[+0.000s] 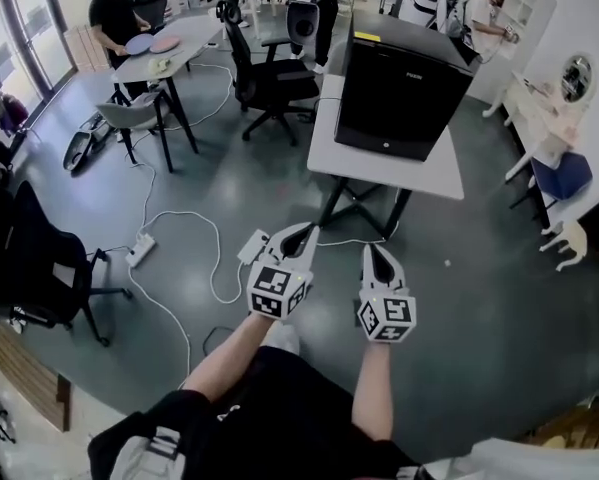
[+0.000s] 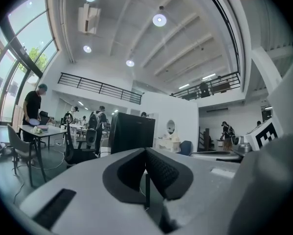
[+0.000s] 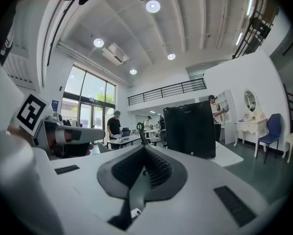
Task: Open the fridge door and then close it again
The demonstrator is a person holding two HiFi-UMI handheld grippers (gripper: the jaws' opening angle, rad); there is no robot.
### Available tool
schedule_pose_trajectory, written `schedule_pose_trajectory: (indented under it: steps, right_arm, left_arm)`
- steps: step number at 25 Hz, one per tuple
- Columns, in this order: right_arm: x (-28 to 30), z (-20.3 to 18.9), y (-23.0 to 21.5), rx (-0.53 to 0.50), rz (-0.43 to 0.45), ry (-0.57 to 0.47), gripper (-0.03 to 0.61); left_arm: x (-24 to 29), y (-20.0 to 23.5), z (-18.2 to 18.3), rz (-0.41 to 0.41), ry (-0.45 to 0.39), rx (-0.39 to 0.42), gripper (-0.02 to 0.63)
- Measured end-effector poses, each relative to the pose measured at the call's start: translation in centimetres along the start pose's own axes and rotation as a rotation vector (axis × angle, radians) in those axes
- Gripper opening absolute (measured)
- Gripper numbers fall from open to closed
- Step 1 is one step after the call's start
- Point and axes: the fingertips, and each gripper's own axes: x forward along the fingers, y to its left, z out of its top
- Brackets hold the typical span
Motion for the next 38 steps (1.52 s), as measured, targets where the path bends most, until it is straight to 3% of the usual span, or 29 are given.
schedule_pose_trajectory:
  steps: [5,11,20,28,33,36,38]
  right_arm:
    - [2.7,-1.9,-2.3,0.021,-0.008,0.026,-0.006]
    - [11.6,-2.7,-7.0,0.009,-0.031,0.024,-0.006]
    - [28.4,1.6,-12.8,-0.024,-0.014,0.016,-0.006]
    - [35.5,2.8,-16.7,-0.093,-0.002,0.026,-0.006]
    - [38.7,6.4,-18.9,-0.216,0.017,0.028,-0.006]
    - [41.1,9.4,-19.6,-0.318,0.052,0.011,0.000]
    - [42.6,11.7,-19.5,-0.398,0.075,0.036,0.082]
  left_arm:
    - [4.0,0.7,-1.0,-0.029,0.008,-0.009,0.000]
    - [13.3,6.0,-1.7,-0.063,-0.001,-0.023,0.000]
    - [28.0,14.6,1.1,-0.110,0.017,0.001,0.000]
    - [35.9,19.1,2.1,-0.119,0.003,-0.023,0.000]
    - [39.4,19.1,2.5,-0.149,0.010,-0.003,0.008]
    - [41.6,19.5,2.9,-0.169,0.014,0.031,0.051]
    - [43.0,20.2,3.1,-0.175,0.024,0.042,0.079]
